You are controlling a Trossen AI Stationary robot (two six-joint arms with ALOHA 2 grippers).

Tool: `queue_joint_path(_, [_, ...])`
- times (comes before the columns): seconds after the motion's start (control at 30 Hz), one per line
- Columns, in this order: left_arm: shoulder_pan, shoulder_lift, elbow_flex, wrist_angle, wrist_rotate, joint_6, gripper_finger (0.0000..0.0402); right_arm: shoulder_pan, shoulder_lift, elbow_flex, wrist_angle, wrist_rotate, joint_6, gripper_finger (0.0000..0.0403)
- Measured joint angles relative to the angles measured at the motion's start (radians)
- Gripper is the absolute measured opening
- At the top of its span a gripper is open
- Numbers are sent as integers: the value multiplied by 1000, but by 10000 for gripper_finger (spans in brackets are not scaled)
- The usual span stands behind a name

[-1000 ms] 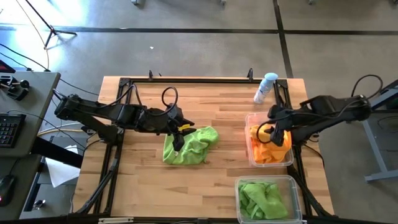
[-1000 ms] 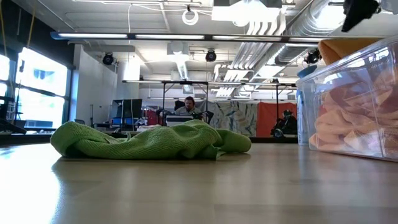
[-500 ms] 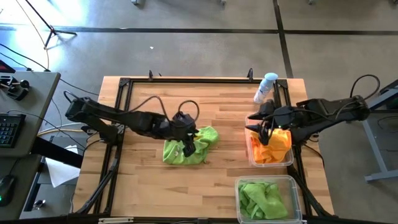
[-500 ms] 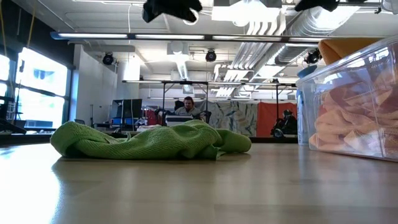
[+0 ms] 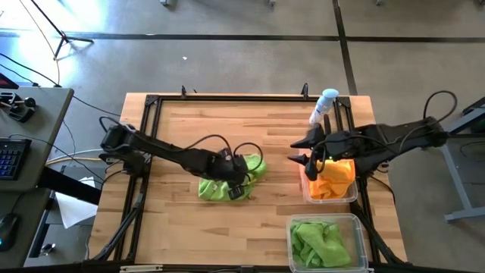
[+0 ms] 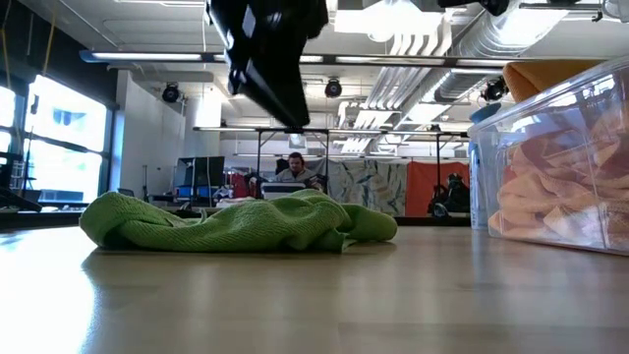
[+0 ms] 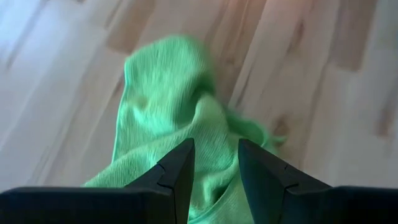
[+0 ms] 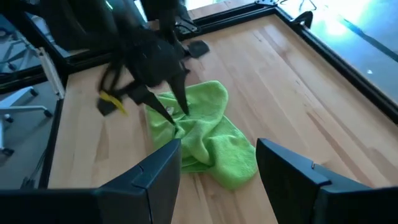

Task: Sort microfiber towel by color & place in baskets
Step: Put the green towel into the bottom transparent bin

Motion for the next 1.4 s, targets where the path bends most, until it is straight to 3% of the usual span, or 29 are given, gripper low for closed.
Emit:
queue_joint_path(0.23, [4,90,0,-91,5,0,113,1,39,0,28,-49,1,204])
queue_joint_path(0.5, [26,213,0,-147,116,22,112,1,84,0,85,-86,19,204])
queue_joint_path(0.57, [26,239,0,-150,134,29,100,6,96,0,106,-88,30,204])
queue_joint_path(0.67, [23,245,0,-164,155,44,45,15,114,0,132,-90,41,204])
queue_joint_path(0.73, [15,227,0,-187,152,45,13,25,126,0,151,-91,63,204])
queue_joint_path(0.87, [0,144,0,-248,110,72,3,40,162,0,196,-90,87,204])
queue_joint_path(1.17, [-34,-189,1,-324,62,88,0,55,276,0,453,-75,85,204])
queue_joint_path(1.4, [-34,-261,1,-312,-16,100,1,55,300,0,488,-75,154,204])
